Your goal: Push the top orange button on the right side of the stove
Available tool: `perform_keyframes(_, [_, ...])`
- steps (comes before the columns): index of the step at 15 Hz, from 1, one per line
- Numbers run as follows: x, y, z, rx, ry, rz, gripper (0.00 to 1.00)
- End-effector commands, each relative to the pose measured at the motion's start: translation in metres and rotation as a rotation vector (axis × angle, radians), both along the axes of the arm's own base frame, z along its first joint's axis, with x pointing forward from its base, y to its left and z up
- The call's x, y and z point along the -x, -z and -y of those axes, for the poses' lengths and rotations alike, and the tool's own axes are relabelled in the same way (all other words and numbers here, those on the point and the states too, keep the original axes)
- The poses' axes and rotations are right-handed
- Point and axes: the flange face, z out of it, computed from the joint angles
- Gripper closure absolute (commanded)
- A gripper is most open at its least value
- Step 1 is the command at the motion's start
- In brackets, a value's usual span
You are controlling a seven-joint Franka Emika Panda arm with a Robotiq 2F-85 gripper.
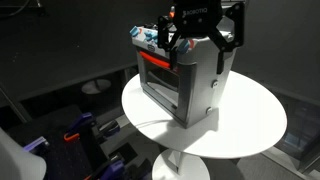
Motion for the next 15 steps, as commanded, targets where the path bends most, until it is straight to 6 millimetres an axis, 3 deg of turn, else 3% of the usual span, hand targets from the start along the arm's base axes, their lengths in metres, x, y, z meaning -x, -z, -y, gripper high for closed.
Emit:
perform_keyframes(1, [0.0,0.0,0.0,0.0,0.0,-0.001,0.0])
perform_keyframes(6, [-0.003,-0.007,-0.002,-0.01,0.006,0.017,0.0])
perform_keyframes(15, [-0.043,-0.057,-0.027,-0.069,0.033,0.183,0.0])
